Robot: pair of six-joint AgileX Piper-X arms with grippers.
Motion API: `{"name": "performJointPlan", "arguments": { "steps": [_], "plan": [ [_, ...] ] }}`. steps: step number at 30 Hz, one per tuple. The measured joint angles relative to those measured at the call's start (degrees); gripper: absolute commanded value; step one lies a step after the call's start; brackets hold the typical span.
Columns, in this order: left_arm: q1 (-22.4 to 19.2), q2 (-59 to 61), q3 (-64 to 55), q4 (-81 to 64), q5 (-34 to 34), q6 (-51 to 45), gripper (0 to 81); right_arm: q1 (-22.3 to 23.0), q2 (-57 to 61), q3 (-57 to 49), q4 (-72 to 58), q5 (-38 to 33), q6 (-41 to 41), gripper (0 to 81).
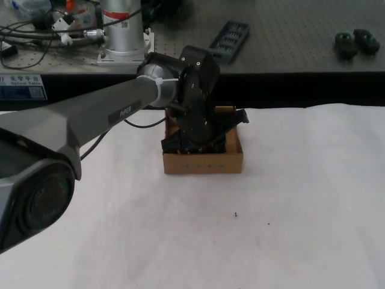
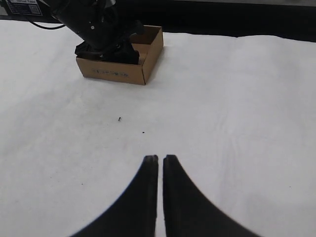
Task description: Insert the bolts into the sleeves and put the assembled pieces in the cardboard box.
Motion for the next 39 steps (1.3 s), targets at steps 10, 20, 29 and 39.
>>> {"name": "performJointPlan", "arguments": {
  "steps": [10, 20, 29, 39],
  "plan": [
    [0.0, 0.0, 0.0, -0.2, -0.6, 0.0, 30.3, 0.0, 0.0, 0.0, 0.0, 0.0, 0.0, 2.9],
    [0.0, -0.3, -0.2, -1.9, 1.1, 0.0, 24.9, 0.0, 0.0, 0.0, 0.0, 0.2, 0.0, 2.9],
    [0.0, -8.9, -0.2, -3.6, -1.6, 12.0, 18.8, 0.0, 0.0, -0.8, 0.0, 10.2, -1.7, 2.9],
    [1.5, -22.3, 0.1, 1.7, -10.6, 23.8, 3.2, 0.0, -0.1, -2.7, 0.7, 13.2, -13.2, 2.9]
  ]
}}
